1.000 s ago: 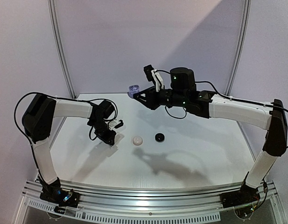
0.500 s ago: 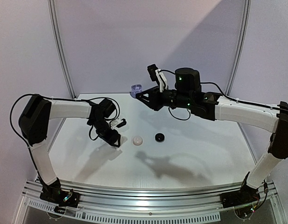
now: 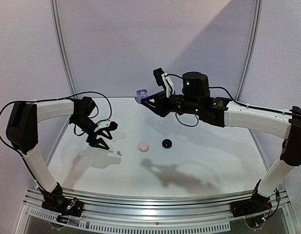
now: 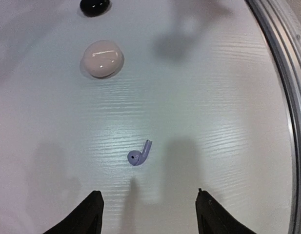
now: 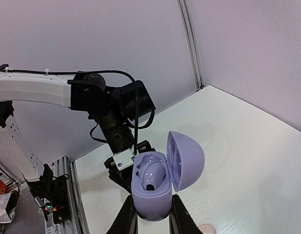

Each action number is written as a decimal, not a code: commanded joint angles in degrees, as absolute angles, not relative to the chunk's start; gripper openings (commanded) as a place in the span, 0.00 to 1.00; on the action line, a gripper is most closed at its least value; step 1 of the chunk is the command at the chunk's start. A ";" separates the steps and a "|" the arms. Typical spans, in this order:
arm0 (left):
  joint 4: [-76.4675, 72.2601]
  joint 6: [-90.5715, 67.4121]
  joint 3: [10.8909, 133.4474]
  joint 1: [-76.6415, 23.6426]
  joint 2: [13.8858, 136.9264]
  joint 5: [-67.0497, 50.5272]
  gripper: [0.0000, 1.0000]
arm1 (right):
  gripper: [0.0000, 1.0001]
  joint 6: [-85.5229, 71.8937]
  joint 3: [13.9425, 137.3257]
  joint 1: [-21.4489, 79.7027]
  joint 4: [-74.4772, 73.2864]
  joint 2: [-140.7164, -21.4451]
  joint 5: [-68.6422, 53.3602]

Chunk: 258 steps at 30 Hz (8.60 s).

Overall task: Insert the wireless bluetooth earbuds into the charging case
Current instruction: Pick up the left earbud from the center of the board, then insert the left earbud into the left side groove of the charging case, then adjust the left earbud in the left side groove of the charging case.

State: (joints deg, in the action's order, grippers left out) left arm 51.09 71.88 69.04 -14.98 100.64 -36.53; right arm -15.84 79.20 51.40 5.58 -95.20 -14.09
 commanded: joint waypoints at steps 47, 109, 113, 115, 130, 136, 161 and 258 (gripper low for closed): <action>47.06 96.01 73.17 -20.26 117.15 -30.25 0.27 | 0.00 -17.34 81.24 52.37 1.71 -95.08 -12.39; 84.76 22.43 91.23 -19.69 88.00 -53.35 0.09 | 0.00 45.09 76.18 58.69 17.31 -104.73 -7.55; 84.32 21.03 91.76 -19.82 88.24 -53.32 0.09 | 0.00 48.11 77.19 58.92 17.42 -105.76 -7.30; 84.10 20.49 91.91 -19.79 88.45 -52.14 0.09 | 0.00 49.31 77.77 58.99 17.49 -105.90 -7.43; 86.31 28.12 103.17 -26.67 90.64 -31.06 0.08 | 0.00 48.17 83.23 59.89 9.80 -105.87 -11.13; 86.34 27.47 102.48 -30.12 89.46 -24.86 0.08 | 0.00 47.29 84.24 60.21 9.65 -106.40 -7.47; 86.35 25.93 104.56 -33.66 89.73 -21.48 0.05 | 0.00 47.49 83.82 61.47 10.17 -105.97 -3.93; 24.19 -2.79 68.89 -31.82 63.75 -21.00 0.99 | 0.00 15.88 82.83 60.59 20.19 -99.84 -3.87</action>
